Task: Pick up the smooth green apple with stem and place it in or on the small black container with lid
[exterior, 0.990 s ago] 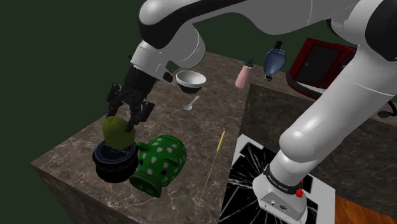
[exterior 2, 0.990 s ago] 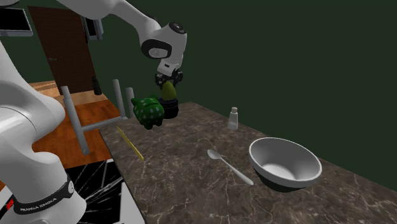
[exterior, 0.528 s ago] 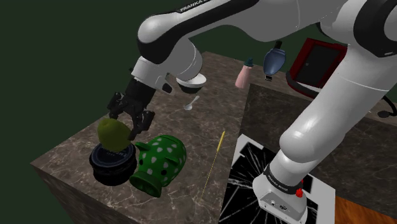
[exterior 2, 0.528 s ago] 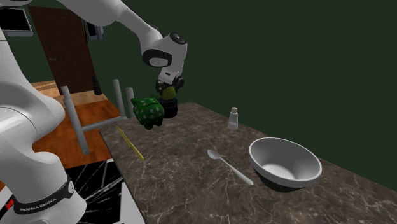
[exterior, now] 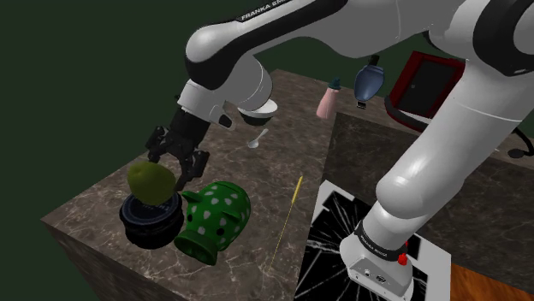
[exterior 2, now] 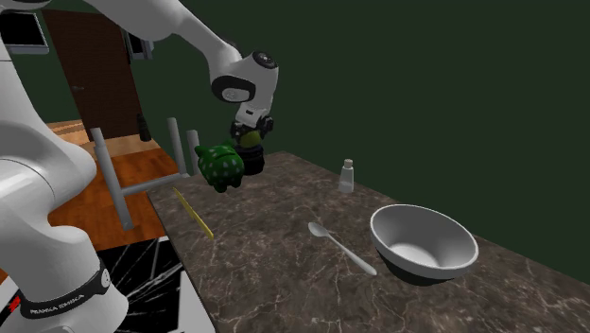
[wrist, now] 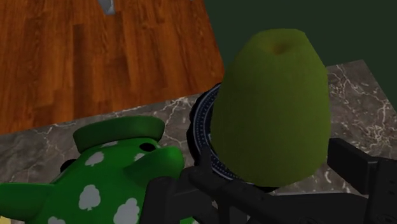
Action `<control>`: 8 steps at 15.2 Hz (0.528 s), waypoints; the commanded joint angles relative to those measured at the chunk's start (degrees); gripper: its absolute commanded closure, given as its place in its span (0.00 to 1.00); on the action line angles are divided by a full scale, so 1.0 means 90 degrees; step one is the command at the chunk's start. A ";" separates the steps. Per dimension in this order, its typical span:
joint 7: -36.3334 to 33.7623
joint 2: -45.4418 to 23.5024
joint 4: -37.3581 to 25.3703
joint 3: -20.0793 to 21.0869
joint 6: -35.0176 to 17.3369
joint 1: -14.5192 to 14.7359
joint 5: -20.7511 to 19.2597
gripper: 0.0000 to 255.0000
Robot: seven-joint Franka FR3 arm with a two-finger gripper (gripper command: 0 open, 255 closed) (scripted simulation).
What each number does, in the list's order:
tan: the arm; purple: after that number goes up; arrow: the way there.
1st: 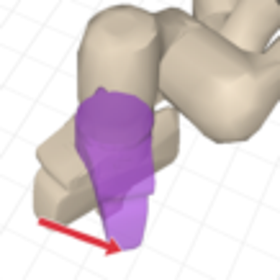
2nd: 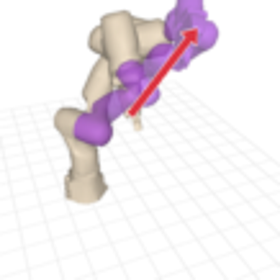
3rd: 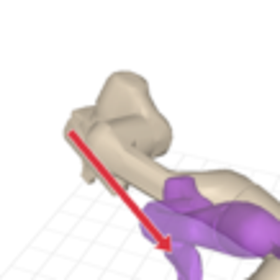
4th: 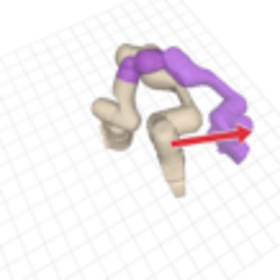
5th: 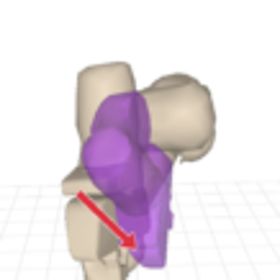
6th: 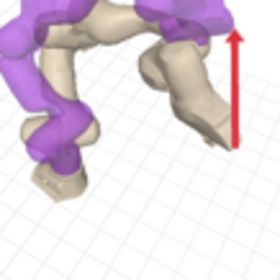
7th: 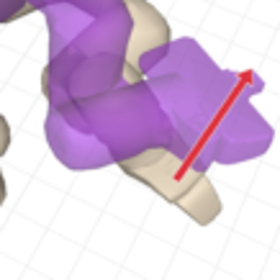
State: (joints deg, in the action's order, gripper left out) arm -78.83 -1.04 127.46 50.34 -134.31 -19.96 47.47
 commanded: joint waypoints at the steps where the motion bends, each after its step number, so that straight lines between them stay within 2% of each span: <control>1: -0.0006 -0.0018 0.0008 0.0001 -0.0005 0.0002 -0.0013 0.00; 4: 0.0014 0.0018 0.0025 -0.0004 0.0019 -0.0006 0.0015 0.00; 8: 0.0146 0.0799 -0.0082 -0.0332 0.1056 -0.0285 0.0208 0.00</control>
State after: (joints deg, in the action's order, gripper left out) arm -77.67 4.46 127.15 48.12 -127.35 -21.95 49.04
